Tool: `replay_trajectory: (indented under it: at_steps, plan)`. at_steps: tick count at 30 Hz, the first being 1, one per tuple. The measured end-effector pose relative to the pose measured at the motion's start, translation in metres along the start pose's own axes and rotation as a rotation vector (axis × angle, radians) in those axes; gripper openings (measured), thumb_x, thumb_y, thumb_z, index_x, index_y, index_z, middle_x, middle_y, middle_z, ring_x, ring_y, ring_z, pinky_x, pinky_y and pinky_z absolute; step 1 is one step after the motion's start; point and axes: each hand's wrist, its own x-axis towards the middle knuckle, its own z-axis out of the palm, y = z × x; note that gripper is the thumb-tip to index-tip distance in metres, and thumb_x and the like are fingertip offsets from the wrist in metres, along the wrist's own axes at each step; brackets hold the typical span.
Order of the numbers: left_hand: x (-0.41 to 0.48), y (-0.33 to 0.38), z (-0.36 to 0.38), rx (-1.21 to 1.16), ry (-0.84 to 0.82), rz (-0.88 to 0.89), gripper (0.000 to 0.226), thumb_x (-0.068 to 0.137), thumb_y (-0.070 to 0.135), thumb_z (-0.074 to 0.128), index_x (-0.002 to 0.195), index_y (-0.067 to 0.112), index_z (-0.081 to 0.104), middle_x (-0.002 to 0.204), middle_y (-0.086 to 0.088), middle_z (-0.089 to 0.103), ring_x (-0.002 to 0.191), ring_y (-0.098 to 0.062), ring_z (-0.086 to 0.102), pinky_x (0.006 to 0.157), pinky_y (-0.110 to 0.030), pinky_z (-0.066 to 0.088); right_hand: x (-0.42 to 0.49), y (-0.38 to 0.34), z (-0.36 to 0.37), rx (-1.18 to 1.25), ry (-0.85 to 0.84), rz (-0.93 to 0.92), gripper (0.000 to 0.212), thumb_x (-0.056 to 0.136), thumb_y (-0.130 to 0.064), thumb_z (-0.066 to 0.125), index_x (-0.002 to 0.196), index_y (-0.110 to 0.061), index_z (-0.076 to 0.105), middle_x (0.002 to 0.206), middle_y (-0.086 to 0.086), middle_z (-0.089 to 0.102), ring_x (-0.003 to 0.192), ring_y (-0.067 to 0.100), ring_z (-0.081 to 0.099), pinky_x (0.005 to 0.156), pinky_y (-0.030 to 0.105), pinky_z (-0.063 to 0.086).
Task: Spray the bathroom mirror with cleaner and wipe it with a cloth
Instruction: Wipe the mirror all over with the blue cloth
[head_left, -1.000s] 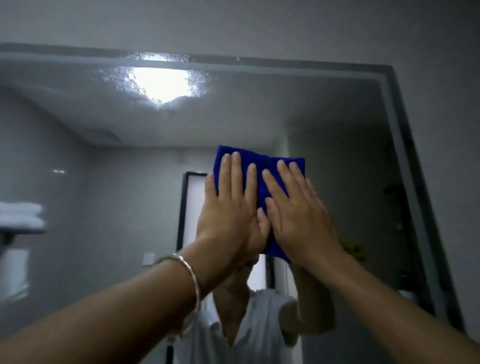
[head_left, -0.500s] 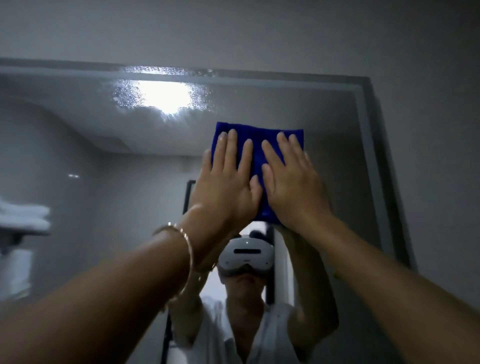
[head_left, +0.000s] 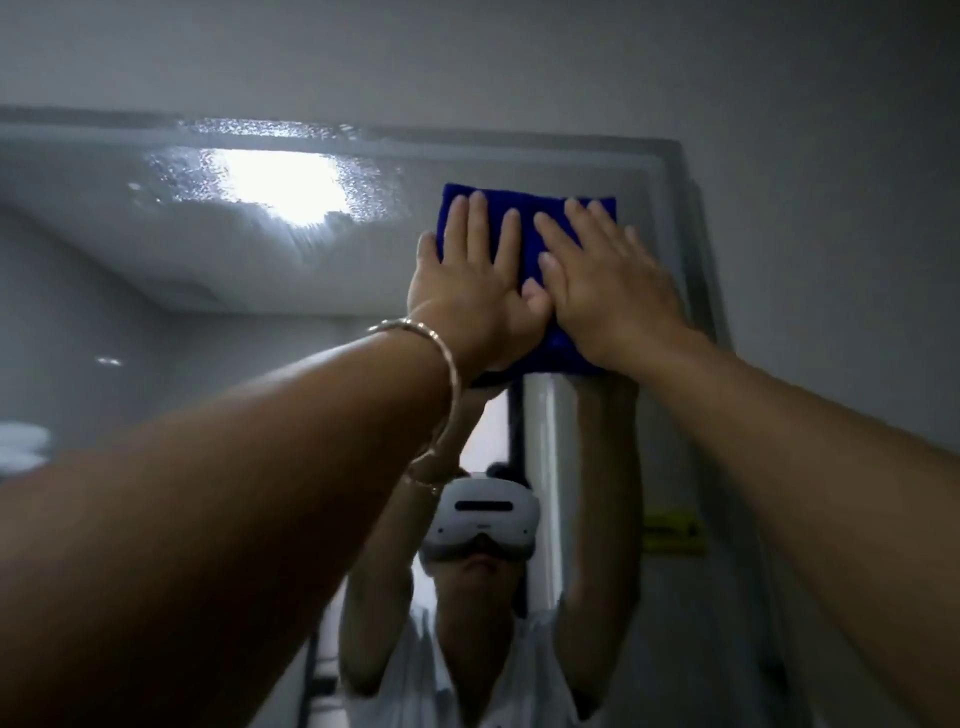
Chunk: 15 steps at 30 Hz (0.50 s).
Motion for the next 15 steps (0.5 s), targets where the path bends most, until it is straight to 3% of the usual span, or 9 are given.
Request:
replay_trajectory:
  at_steps: [3,7,12,15]
  plan:
    - [0.001,0.019,0.002,0.007,0.028,-0.032,0.064,0.097,0.04,0.013,0.147,0.011,-0.012,0.154,-0.016,-0.018,0.142,-0.028,-0.017,0.117,-0.045,-0.004,-0.003,0.013,-0.002,0.046,-0.014,-0.001,0.05,0.104,-0.036,0.017,0.152,-0.025,0.011,0.16,0.001,0.003,0.147,0.016,-0.002,0.117,0.035,0.002]
    - [-0.055,0.051,0.026,0.006,0.084,0.105,0.063,0.093,0.04,0.003,0.141,0.008,-0.022,0.151,-0.021,-0.023,0.14,-0.033,-0.02,0.114,-0.047,-0.007,-0.084,0.031,0.011,0.137,0.05,0.049,0.054,0.099,-0.043,0.008,0.15,-0.027,0.011,0.16,-0.002,0.003,0.145,0.012,-0.006,0.113,0.029,0.003]
    - [-0.098,0.1,0.039,0.0,0.016,0.215,0.063,0.094,0.042,0.005,0.135,0.008,-0.029,0.141,-0.02,-0.036,0.137,-0.033,-0.029,0.111,-0.048,-0.014,-0.157,0.063,0.018,0.214,0.037,0.121,0.054,0.092,-0.048,0.004,0.142,-0.03,0.006,0.152,-0.01,-0.002,0.143,0.01,-0.003,0.112,0.033,0.016]
    - [-0.096,0.104,0.041,0.04,0.018,0.233,0.067,0.094,0.043,0.009,0.14,0.007,-0.024,0.139,-0.02,-0.036,0.138,-0.035,-0.025,0.111,-0.049,-0.012,-0.16,0.065,0.019,0.212,0.031,0.106,0.057,0.092,-0.046,0.006,0.145,-0.025,0.01,0.156,-0.005,-0.001,0.143,0.011,-0.004,0.111,0.027,0.008]
